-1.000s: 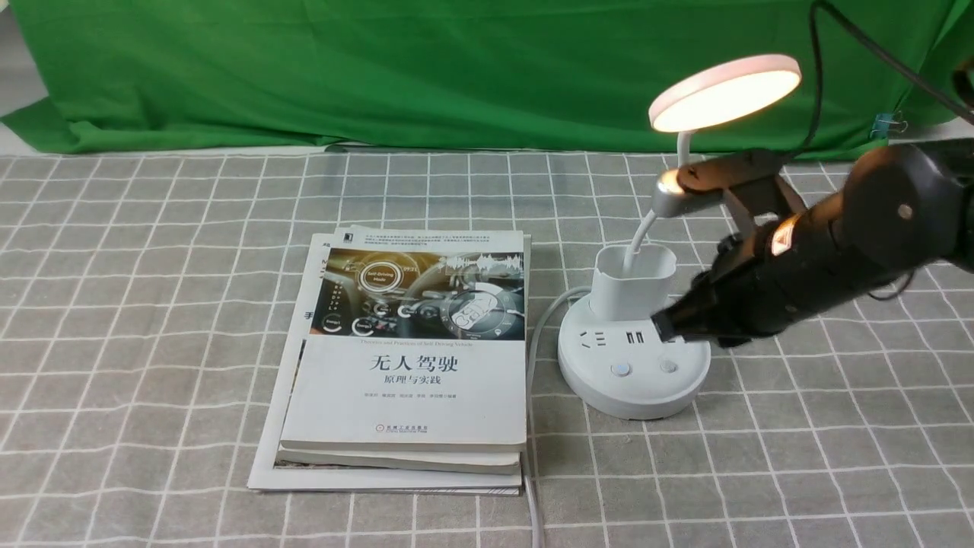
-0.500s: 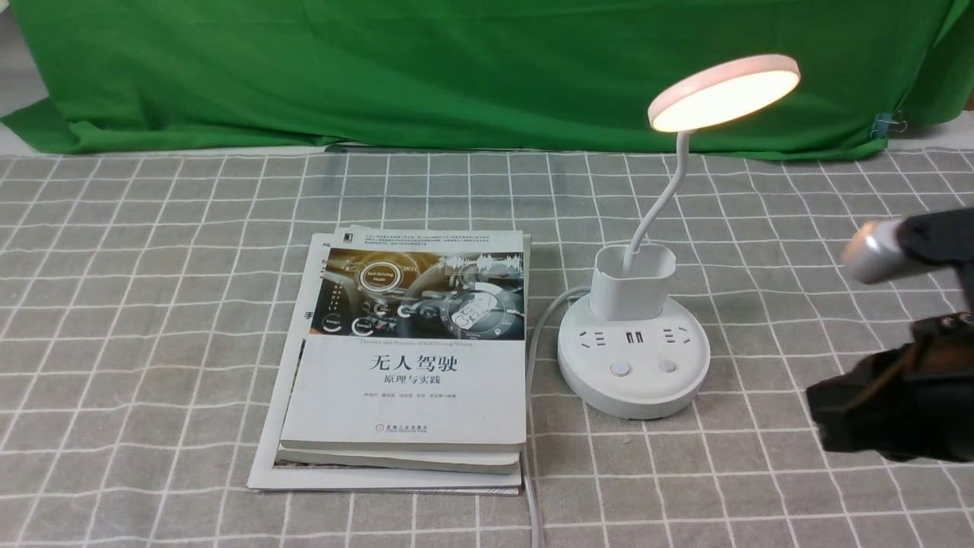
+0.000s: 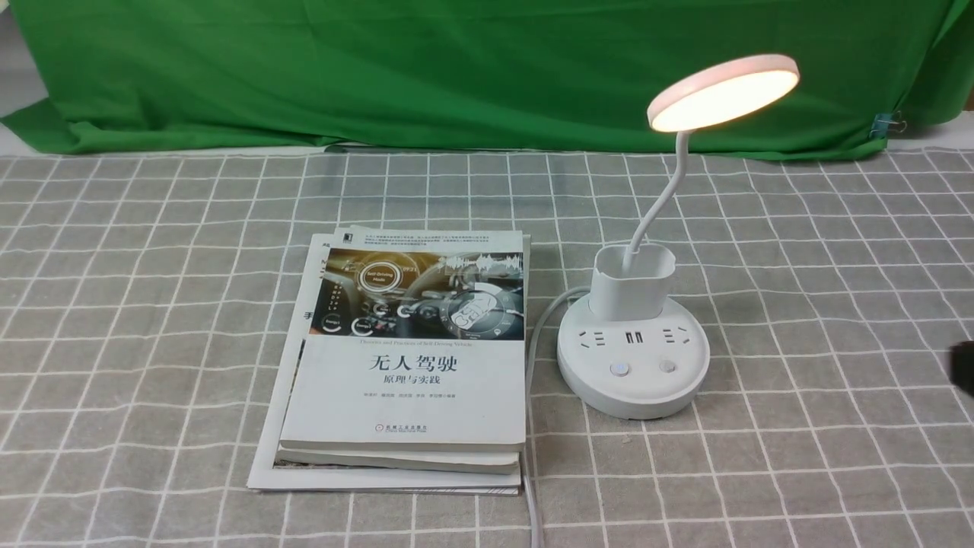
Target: Turn on the desk lamp on the grey coffee tablecloth with your hand.
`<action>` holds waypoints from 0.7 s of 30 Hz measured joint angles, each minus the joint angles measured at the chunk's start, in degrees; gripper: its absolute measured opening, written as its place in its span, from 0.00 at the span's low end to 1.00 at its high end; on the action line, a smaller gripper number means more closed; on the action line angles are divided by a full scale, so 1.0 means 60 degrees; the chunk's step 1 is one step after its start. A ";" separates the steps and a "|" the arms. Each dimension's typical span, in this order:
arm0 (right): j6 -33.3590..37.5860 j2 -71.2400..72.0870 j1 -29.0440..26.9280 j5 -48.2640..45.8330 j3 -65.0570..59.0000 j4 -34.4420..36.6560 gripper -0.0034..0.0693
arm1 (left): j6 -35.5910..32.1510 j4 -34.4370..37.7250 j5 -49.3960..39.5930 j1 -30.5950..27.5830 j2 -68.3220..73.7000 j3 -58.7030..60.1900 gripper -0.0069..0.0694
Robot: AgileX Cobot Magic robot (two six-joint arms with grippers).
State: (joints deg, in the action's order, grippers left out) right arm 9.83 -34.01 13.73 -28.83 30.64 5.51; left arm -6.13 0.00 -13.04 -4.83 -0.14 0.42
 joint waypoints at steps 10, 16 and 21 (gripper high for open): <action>0.0594 0.4259 -0.1798 0.2621 -0.4336 -0.0019 0.08 | 0.0000 -0.0078 0.0000 0.0000 0.0000 0.0000 0.12; 0.0585 0.5402 -0.1851 0.2619 -0.5172 -0.0084 0.08 | 0.0000 -0.0078 0.0000 0.0000 0.0000 0.0000 0.12; 0.0564 0.5657 -0.1851 0.2466 -0.5172 -0.0164 0.08 | 0.0000 -0.0078 -0.0010 0.0000 0.0000 0.0000 0.12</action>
State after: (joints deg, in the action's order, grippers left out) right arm 13.22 -0.07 2.62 -14.04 -0.39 4.52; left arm -6.13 -0.47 -13.10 -4.83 -0.14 0.42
